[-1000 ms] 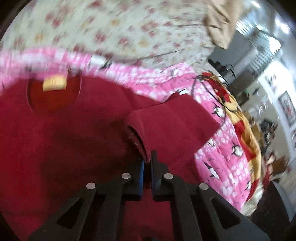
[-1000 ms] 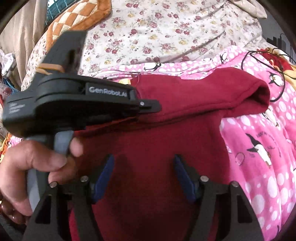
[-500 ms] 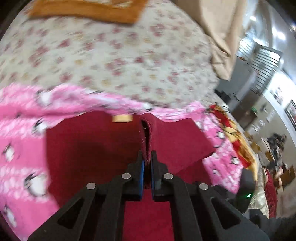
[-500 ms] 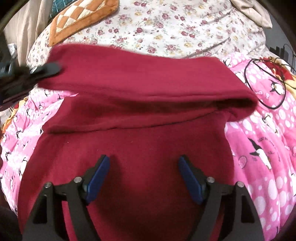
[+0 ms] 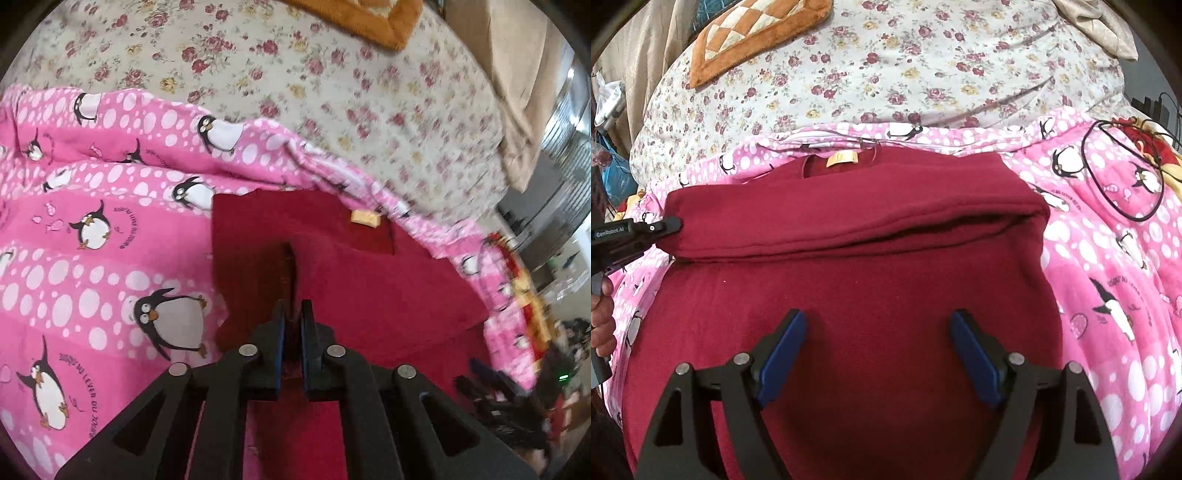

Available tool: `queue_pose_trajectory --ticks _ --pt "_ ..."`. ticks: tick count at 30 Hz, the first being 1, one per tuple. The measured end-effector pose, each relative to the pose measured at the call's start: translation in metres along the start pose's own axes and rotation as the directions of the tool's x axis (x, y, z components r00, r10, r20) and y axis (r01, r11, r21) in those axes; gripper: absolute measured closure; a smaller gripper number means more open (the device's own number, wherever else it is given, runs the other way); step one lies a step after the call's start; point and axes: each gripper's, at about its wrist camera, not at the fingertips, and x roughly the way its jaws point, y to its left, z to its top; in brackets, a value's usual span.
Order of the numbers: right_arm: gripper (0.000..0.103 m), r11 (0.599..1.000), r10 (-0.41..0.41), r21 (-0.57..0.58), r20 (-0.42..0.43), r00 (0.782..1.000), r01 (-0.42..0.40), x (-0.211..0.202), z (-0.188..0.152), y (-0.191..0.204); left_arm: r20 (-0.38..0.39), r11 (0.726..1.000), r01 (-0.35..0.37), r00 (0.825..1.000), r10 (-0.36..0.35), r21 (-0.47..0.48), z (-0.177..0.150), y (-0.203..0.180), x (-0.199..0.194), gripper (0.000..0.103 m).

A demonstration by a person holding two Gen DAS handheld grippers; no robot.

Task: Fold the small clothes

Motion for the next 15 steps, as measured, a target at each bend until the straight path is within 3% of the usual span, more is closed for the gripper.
queue_pose_trajectory --ticks 3,7,9,11,13,14,15 --pt "0.019 1.0 0.003 0.0 -0.006 1.0 -0.003 0.0 0.001 0.0 -0.056 0.998 -0.06 0.997 0.06 0.001 -0.004 0.004 0.014 0.103" --pt "0.025 1.0 0.012 0.027 -0.017 1.0 -0.012 -0.004 0.003 -0.005 -0.002 0.996 -0.08 0.997 0.08 -0.024 -0.001 0.005 -0.001 0.103" --pt "0.048 0.998 0.019 0.063 0.005 1.0 -0.019 -0.017 0.011 -0.012 0.093 0.984 -0.174 0.98 0.176 -0.024 0.002 0.001 -0.02 0.103" --pt "0.053 0.997 0.007 0.08 0.1 0.995 -0.015 -0.039 0.031 -0.027 0.194 0.971 -0.24 0.952 0.238 -0.015 0.004 -0.008 -0.035 0.103" --pt "0.061 0.992 -0.081 0.11 0.202 0.976 0.059 -0.06 0.058 -0.051 0.296 0.977 -0.211 0.934 0.198 0.013 0.008 -0.023 -0.045 0.103" --pt "0.073 0.989 -0.116 0.114 0.209 0.971 0.094 -0.061 0.07 -0.061 0.306 0.981 -0.194 0.935 0.178 0.024 0.011 -0.028 -0.044 0.103" --pt "0.086 0.99 -0.121 0.1 0.191 0.974 0.103 -0.054 0.082 -0.069 0.272 0.988 -0.146 0.953 0.13 0.04 0.013 -0.035 -0.035 0.103"
